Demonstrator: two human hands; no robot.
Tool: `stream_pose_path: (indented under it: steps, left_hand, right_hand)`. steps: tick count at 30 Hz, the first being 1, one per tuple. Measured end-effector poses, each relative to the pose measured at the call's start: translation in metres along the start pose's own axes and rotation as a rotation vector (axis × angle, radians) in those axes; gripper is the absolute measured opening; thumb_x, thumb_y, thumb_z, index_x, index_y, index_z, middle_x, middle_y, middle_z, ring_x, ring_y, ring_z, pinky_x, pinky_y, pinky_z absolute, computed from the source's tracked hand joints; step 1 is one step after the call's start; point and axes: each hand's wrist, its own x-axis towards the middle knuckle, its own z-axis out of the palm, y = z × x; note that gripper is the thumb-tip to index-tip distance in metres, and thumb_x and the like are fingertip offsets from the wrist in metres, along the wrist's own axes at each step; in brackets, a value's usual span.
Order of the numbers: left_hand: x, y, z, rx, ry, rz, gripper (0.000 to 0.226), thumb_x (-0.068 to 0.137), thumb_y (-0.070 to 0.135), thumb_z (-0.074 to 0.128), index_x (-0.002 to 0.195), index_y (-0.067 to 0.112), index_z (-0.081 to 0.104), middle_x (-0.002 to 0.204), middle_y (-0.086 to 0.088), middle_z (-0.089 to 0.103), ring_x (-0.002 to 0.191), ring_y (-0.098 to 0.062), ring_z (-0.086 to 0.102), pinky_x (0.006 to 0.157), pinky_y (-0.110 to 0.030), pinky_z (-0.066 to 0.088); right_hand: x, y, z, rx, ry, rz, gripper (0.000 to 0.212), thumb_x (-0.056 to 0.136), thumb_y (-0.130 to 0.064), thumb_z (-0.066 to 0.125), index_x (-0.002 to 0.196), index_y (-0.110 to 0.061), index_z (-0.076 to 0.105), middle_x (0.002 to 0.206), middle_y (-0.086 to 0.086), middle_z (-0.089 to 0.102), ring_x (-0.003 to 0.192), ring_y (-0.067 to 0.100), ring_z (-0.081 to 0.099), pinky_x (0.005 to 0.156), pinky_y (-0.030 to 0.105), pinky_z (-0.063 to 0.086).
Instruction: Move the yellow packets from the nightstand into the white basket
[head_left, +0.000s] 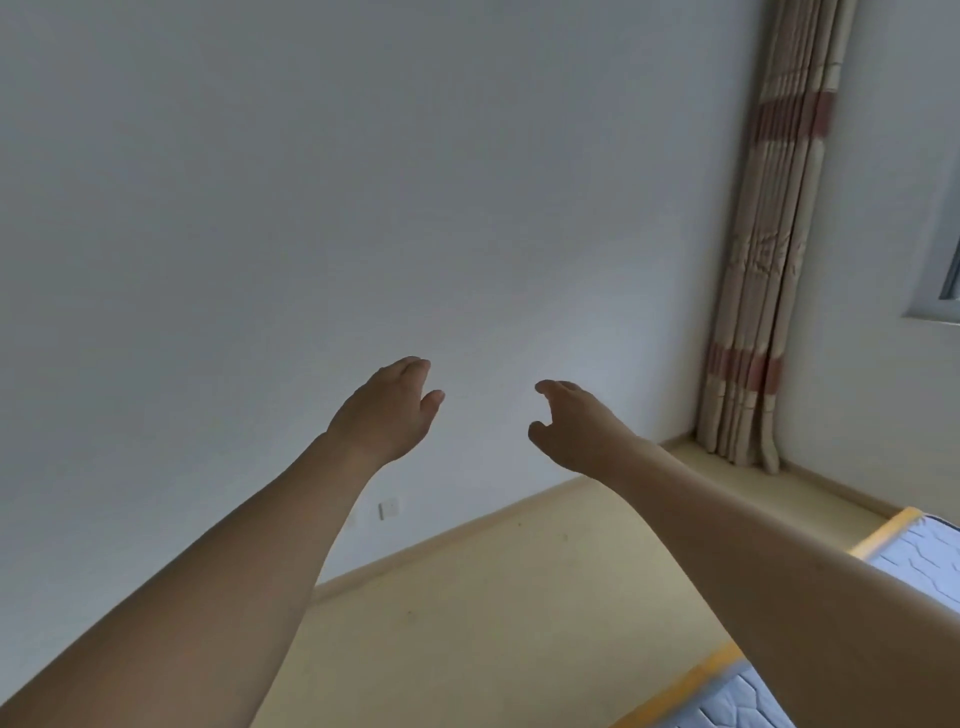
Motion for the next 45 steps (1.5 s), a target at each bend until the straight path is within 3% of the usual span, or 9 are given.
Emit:
stream_pose_path:
  steps: [8, 12, 22, 30, 35, 45]
  left_hand:
    - [0.172, -0.133, 0.027, 0.023, 0.003, 0.031, 0.052, 0.104, 0.035, 0.034, 0.15, 0.011, 0.029, 0.158, -0.001, 0.029, 0.144, -0.019, 0.027, 0.112, -0.035, 0.029]
    - [0.255, -0.173, 0.053, -0.008, 0.0, 0.039, 0.054, 0.104, 0.036, 0.034, 0.151, 0.011, 0.028, 0.158, -0.002, 0.028, 0.145, -0.02, 0.026, 0.113, -0.036, 0.027]
    - [0.474, -0.223, 0.181, 0.002, -0.05, 0.171, 0.051, 0.102, 0.033, 0.038, 0.148, 0.011, 0.032, 0.155, -0.001, 0.033, 0.141, -0.021, 0.031, 0.109, -0.037, 0.032]
    - [0.67, -0.218, 0.231, -0.022, -0.001, 0.249, 0.055, 0.102, 0.032, 0.041, 0.151, 0.012, 0.028, 0.158, 0.0, 0.028, 0.144, -0.019, 0.026, 0.112, -0.035, 0.028]
    - [0.776, -0.197, 0.299, -0.026, -0.068, 0.355, 0.056, 0.102, 0.033, 0.04, 0.152, 0.014, 0.026, 0.159, 0.002, 0.026, 0.145, -0.017, 0.023, 0.114, -0.033, 0.026]
    - [1.024, -0.105, 0.439, -0.124, -0.139, 0.529, 0.055, 0.102, 0.032, 0.04, 0.151, 0.013, 0.026, 0.159, 0.001, 0.026, 0.145, -0.018, 0.023, 0.113, -0.034, 0.027]
  right_hand:
    - [0.208, -0.036, 0.066, -0.02, 0.03, 0.051, 0.048, 0.092, -0.019, 0.048, 0.138, -0.007, 0.042, 0.139, 0.009, 0.048, 0.125, 0.026, 0.047, 0.1, 0.037, 0.042]
    - [0.29, -0.036, 0.094, -0.026, 0.008, 0.057, 0.054, 0.093, -0.021, 0.048, 0.145, -0.011, 0.036, 0.145, 0.007, 0.043, 0.13, 0.024, 0.043, 0.1, 0.034, 0.039]
    - [0.513, 0.046, 0.153, -0.1, 0.02, 0.146, 0.048, 0.092, -0.021, 0.047, 0.138, -0.009, 0.041, 0.14, 0.008, 0.046, 0.125, 0.026, 0.046, 0.096, 0.035, 0.042]
    - [0.676, 0.128, 0.143, -0.053, 0.114, 0.221, 0.055, 0.093, -0.021, 0.047, 0.145, -0.012, 0.036, 0.144, 0.005, 0.043, 0.128, 0.022, 0.044, 0.097, 0.033, 0.041]
    - [0.758, 0.19, 0.164, -0.087, 0.069, 0.251, 0.053, 0.093, -0.021, 0.047, 0.144, -0.012, 0.037, 0.145, 0.005, 0.043, 0.128, 0.022, 0.045, 0.099, 0.033, 0.041]
    - [0.92, 0.372, 0.143, -0.176, 0.127, 0.468, 0.048, 0.092, -0.021, 0.048, 0.138, -0.008, 0.042, 0.141, 0.008, 0.047, 0.129, 0.026, 0.045, 0.103, 0.037, 0.041]
